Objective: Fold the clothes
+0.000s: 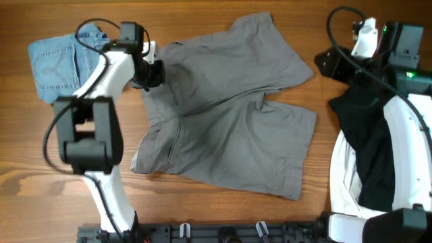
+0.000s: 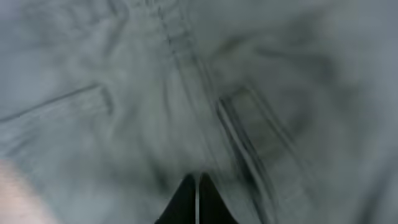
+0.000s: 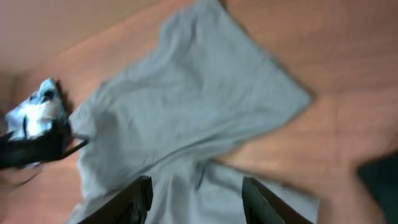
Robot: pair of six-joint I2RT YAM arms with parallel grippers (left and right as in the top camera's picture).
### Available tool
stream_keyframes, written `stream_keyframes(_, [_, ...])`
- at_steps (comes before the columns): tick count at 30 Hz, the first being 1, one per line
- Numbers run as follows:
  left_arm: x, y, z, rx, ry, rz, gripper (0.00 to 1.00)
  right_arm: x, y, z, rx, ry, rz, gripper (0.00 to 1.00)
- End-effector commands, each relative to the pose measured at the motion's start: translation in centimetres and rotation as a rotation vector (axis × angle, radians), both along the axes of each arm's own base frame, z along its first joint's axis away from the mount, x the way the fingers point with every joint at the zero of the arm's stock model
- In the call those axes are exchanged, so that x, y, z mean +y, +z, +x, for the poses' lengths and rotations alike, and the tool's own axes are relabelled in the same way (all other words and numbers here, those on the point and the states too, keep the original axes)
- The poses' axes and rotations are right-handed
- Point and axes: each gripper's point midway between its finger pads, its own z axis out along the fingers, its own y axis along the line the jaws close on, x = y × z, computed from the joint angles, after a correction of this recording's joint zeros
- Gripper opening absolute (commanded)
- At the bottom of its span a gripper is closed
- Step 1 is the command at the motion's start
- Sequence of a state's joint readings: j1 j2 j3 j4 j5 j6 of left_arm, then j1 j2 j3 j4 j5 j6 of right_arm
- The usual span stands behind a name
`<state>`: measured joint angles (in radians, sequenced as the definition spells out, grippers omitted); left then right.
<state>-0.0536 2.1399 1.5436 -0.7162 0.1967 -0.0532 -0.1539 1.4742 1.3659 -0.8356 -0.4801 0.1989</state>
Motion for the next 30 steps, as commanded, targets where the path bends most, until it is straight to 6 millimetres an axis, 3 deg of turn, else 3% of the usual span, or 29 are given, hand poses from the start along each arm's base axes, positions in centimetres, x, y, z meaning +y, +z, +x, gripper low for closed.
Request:
stream_keyframes(1, [0.2,-3.9,1.4,-0.016,-0.015,0.002,0.07,1.0,-0.6,-1.6,0.062,0.044,0.043,0.51])
stream_keyframes(2, [0.8,-4.6,2.6,-0.058,-0.003,0.018,0.13,1.2,-1.1,-1.9,0.082,0.046,0.045,0.51])
stream_keyframes(4, [2.3,-5.6,5.9,-0.175,0.052,0.061,0.15,2.1,-2.2,-2.4,0.109,0.075,0.04,0.51])
stream_keyframes(6, [3.7,-5.2,8.7,-0.282,0.167,0.034,0.2,3.0,-3.3,-2.9,0.132,0.107,-0.001,0.53])
stream_keyframes(8, [5.2,-2.4,11.8,-0.406,0.234,-0.014,0.21,4.1,-5.7,-3.7,0.185,0.127,-0.082,0.56])
stream_keyframes(9, [6.4,0.2,13.4,-0.441,0.244,-0.017,0.21,4.1,-8.2,-4.5,0.251,0.083,-0.15,0.56])
stream_keyframes(11, [7.3,4.0,14.4,-0.45,0.21,-0.015,0.2,2.4,-10.7,-5.4,0.356,-0.088,-0.197,0.6])
stream_keyframes(13, [7.4,8.1,14.8,-0.46,0.175,-0.034,0.2,1.7,-12.3,-6.0,0.404,-0.132,-0.21,0.6])
stream_keyframes(14, [7.4,11.2,14.8,-0.468,0.17,-0.052,0.21,1.6,-12.9,-5.9,0.403,-0.132,-0.212,0.6])
stream_keyframes(16, [6.8,15.7,13.9,-0.472,0.156,-0.082,0.31,1.5,-14.3,-5.1,0.38,-0.075,-0.24,0.54])
stream_keyframes(17, [6.5,18.7,12.7,-0.472,0.149,-0.095,0.56,1.5,-15.3,-4.4,0.372,-0.057,-0.254,0.47])
stream_keyframes(18, [6.3,21.5,11.1,-0.469,0.148,-0.098,0.68,1.5,-16.2,-4.2,0.386,-0.055,-0.256,0.4])
stream_keyframes(22, [5.7,27.3,4.0,-0.408,0.154,-0.097,0.79,0.6,-21.0,-4.9,0.53,-0.1,-0.297,0.18])
stream_keyframes(24, [6.3,29.0,-0.3,-0.347,0.181,-0.071,0.79,-0.7,-23.7,-5.2,0.594,-0.159,-0.344,0.14])
stream_keyframes(26, [6.9,29.2,-3.4,-0.278,0.217,-0.049,0.77,-1.8,-24.5,-4.1,0.567,-0.197,-0.367,0.14])
stream_keyframes(28, [7.2,28.9,-6.0,-0.194,0.248,-0.052,0.72,-3.0,-24.3,-2.0,0.493,-0.245,-0.348,0.15])
stream_keyframes(30, [7.7,27.7,-8.7,-0.07,0.281,-0.05,0.65,-3.5,-22.5,0.7,0.409,-0.231,-0.281,0.17])
